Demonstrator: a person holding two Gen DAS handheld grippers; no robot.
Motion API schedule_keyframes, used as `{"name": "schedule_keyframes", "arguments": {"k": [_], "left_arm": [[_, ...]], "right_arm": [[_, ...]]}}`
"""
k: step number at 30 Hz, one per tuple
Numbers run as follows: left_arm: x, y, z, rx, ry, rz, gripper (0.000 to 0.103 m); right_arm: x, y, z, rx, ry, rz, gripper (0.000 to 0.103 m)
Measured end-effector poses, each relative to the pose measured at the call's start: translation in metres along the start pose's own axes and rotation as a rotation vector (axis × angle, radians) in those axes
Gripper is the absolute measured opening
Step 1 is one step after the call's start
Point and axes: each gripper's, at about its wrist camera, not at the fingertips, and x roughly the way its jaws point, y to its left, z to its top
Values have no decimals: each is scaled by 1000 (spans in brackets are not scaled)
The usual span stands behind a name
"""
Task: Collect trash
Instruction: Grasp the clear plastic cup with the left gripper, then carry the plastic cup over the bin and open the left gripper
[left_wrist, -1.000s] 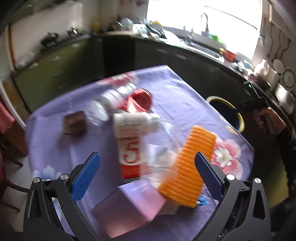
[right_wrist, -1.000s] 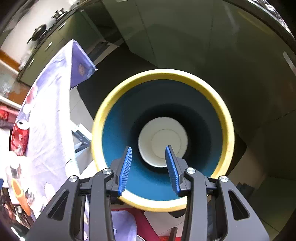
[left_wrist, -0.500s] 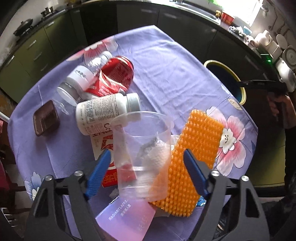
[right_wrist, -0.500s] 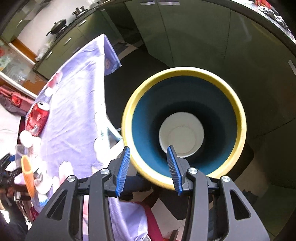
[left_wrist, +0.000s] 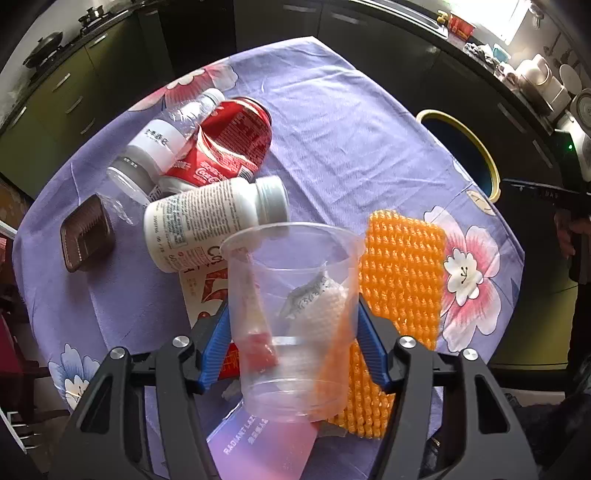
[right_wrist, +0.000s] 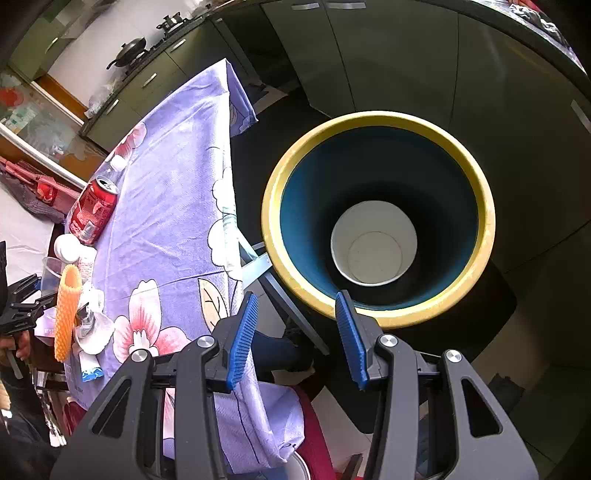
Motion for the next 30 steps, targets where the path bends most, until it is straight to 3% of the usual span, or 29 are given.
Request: {"name": "schedule_keyframes", "arguments": {"k": [9, 16, 24, 30], "left_arm": [[-32, -6, 6, 13, -76, 19, 59], [-51, -38, 23, 87, -114, 13, 59], [-37, -118, 73, 249, -101, -66, 59], [4, -204, 124, 399, -56, -129, 59]], "right_arm": [[-4, -2, -11, -8, -17, 23, 44], [-9, -8, -22, -13, -37, 21, 44], [-25, -43, -37, 22, -87, 17, 44], [-36, -82, -55, 89, -118, 1, 45]]}}
